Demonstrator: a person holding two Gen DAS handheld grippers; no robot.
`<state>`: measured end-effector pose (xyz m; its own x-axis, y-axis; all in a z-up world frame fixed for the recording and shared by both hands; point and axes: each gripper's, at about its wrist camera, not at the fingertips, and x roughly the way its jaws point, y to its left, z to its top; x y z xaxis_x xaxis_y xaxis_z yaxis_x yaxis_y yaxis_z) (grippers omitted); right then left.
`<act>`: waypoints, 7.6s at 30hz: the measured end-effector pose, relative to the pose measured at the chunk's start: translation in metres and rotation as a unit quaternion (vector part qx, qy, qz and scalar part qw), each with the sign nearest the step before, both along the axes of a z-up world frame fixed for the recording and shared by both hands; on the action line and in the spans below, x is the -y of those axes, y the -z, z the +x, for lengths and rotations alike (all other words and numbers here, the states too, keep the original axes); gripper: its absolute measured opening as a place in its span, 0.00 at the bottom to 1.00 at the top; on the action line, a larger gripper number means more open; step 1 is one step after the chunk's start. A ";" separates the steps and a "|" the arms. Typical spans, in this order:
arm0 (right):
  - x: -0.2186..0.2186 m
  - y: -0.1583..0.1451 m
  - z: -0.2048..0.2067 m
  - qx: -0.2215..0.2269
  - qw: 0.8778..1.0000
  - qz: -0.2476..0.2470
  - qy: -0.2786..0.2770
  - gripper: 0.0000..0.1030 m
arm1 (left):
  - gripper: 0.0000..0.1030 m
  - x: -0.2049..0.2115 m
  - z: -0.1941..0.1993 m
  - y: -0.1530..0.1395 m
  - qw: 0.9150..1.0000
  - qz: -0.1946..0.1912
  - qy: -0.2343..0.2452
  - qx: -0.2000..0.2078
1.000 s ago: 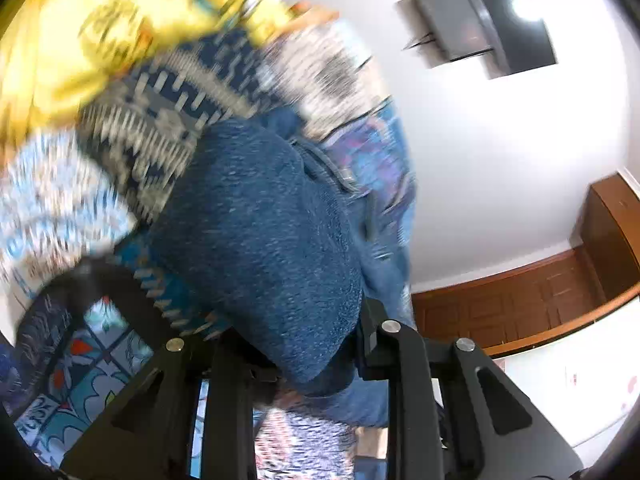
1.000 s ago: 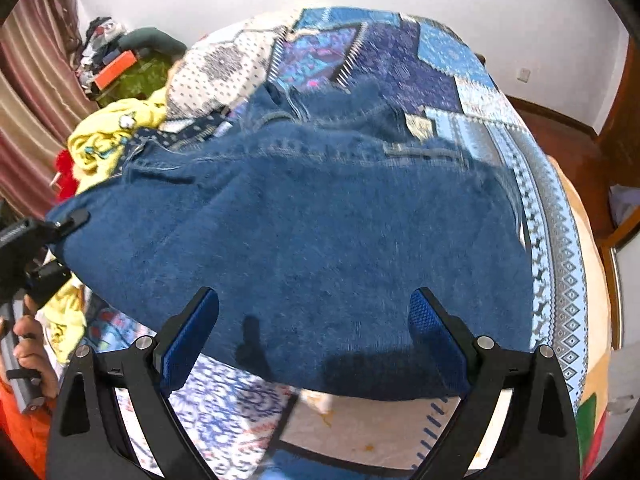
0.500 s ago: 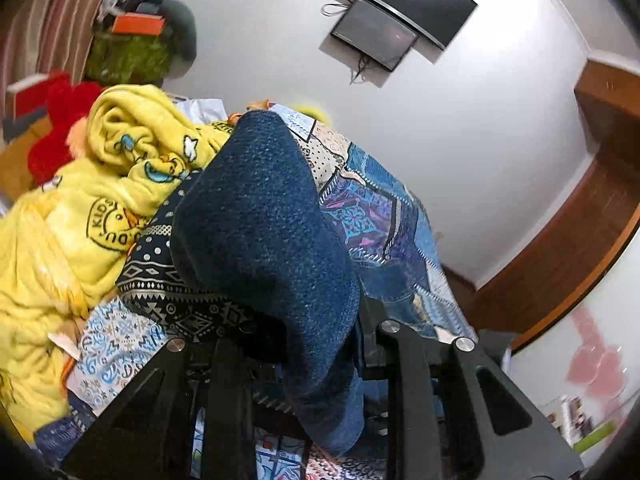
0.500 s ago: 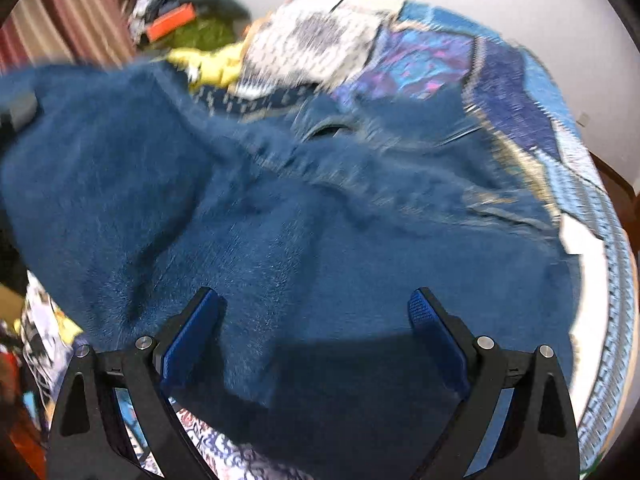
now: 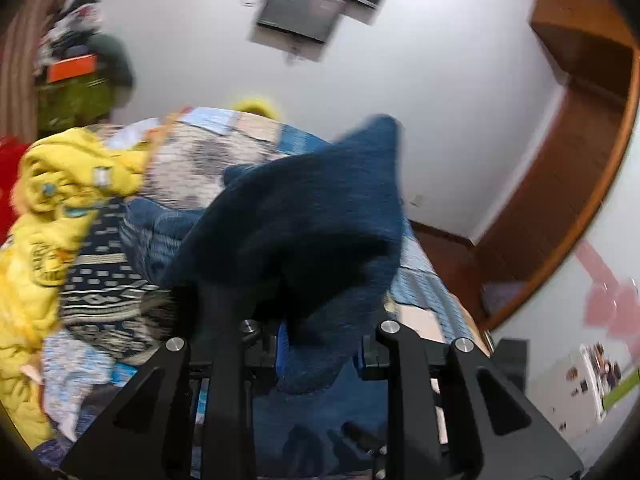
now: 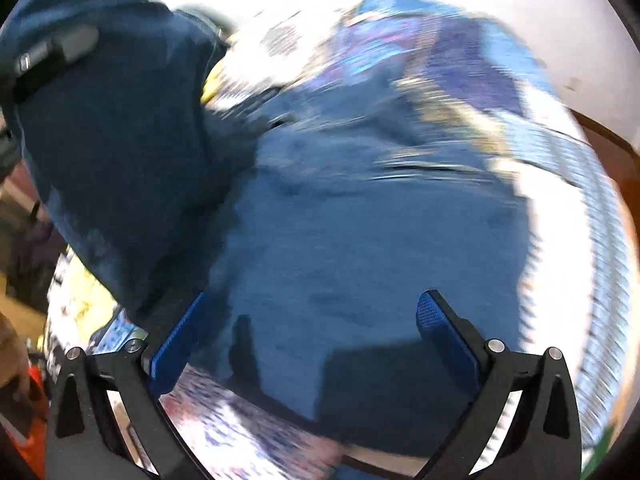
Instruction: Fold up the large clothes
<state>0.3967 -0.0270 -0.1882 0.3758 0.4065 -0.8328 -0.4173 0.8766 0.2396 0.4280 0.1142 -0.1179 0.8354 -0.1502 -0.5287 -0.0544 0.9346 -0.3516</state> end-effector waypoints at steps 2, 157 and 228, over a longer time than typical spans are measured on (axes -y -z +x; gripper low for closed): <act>0.037 -0.011 -0.003 0.020 0.998 0.000 0.055 1.00 | 0.23 0.033 0.007 0.004 0.999 0.014 0.029 -0.004; -0.186 0.033 0.081 -0.034 0.994 0.010 -0.107 0.79 | 0.92 -0.247 0.024 0.101 0.976 0.053 -0.013 -0.211; -0.033 -0.223 -0.247 0.375 0.910 0.178 -0.006 1.00 | 1.00 -0.048 -0.317 -0.129 0.951 0.183 -0.133 0.212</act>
<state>0.1495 0.0060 0.0343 0.7781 0.6078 -0.1585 -0.5891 0.7937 0.1517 0.1113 0.1624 0.0115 0.9679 0.2253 -0.1112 -0.2317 0.9716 -0.0488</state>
